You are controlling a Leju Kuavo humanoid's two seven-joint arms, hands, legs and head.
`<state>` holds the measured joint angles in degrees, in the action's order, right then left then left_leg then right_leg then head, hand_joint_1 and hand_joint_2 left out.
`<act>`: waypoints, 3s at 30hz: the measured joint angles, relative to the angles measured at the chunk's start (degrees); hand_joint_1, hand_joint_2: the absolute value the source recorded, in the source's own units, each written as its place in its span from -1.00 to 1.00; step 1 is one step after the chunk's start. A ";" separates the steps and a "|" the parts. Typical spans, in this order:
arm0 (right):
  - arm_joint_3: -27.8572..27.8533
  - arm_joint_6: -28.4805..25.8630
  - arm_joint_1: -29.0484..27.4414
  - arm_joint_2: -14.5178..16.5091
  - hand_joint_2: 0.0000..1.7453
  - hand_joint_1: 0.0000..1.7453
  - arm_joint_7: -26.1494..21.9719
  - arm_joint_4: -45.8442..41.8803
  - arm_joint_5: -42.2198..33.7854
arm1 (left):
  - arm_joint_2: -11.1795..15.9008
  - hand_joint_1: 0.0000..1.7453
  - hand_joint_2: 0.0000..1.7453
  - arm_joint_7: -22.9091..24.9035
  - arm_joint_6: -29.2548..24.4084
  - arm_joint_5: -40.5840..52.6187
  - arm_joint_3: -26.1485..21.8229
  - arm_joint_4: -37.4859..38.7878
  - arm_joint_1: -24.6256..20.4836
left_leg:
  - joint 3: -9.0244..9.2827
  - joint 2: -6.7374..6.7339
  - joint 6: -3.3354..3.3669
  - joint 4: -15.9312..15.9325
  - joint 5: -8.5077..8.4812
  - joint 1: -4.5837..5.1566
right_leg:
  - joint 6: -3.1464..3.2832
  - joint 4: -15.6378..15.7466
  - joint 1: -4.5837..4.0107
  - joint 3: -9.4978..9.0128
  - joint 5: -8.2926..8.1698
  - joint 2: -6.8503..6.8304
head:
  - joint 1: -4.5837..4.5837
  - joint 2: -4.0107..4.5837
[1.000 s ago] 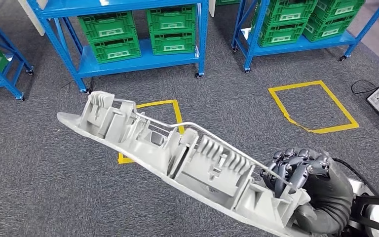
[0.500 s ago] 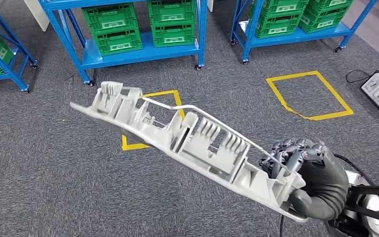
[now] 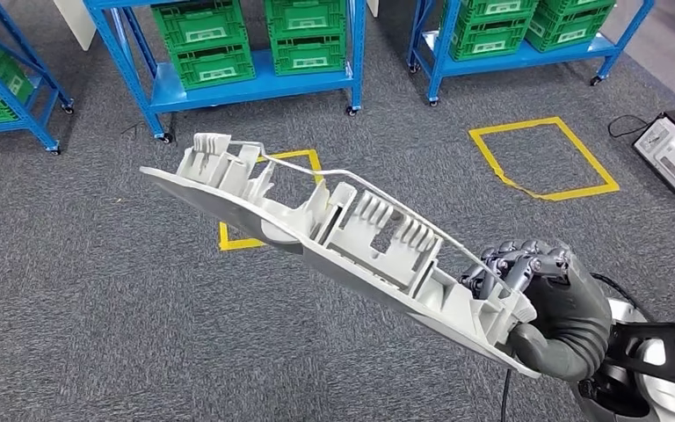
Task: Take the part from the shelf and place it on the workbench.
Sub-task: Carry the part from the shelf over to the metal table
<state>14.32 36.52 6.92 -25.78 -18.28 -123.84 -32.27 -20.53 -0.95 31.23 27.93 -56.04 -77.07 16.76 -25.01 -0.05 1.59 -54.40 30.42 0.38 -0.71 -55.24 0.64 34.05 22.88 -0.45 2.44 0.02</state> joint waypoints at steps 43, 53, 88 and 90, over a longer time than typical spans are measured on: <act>8.02 -2.94 3.01 0.49 1.00 1.00 3.37 -4.07 13.04 | -0.42 -1.00 -1.00 -3.75 1.26 -3.32 -2.73 2.13 -2.76 | -7.73 5.37 0.10 -3.01 -4.51 -0.40 | -1.54 -4.67 1.06 -1.53 5.77 2.83 | -0.26 0.00; 8.65 -2.58 4.19 0.59 1.00 1.00 1.40 -3.87 13.98 | -0.27 -1.00 -1.00 -3.22 12.64 6.16 -9.18 3.87 -4.68 | -16.46 0.31 -2.55 -19.00 2.52 -0.94 | 1.42 -2.94 0.67 -2.13 5.26 -1.31 | 0.48 0.00; 12.17 -1.12 9.64 -1.37 1.00 1.00 1.58 1.75 12.14 | 1.27 -1.00 -1.00 -13.40 12.13 20.52 -23.43 13.66 -14.40 | -12.72 -2.83 -0.64 -8.56 -4.46 -0.11 | 1.66 -3.38 -0.29 -2.13 5.71 -4.49 | 0.53 0.00; 12.22 -1.14 10.08 -1.37 1.00 1.00 1.70 1.79 11.92 | 1.53 -1.00 -1.00 -13.55 12.19 20.56 -23.66 13.86 -14.83 | -10.88 -4.47 0.23 -4.72 -5.27 0.62 | 1.35 -3.28 -0.53 -2.36 6.01 -5.69 | 0.49 0.00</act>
<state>26.54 35.38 17.00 -27.15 -16.58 -122.05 -20.35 -19.00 -14.50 43.42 48.49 -79.69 -63.21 1.94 -35.89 -4.52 1.82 -59.12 25.14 1.00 0.64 -58.53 0.10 31.69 28.89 -6.14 2.93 0.02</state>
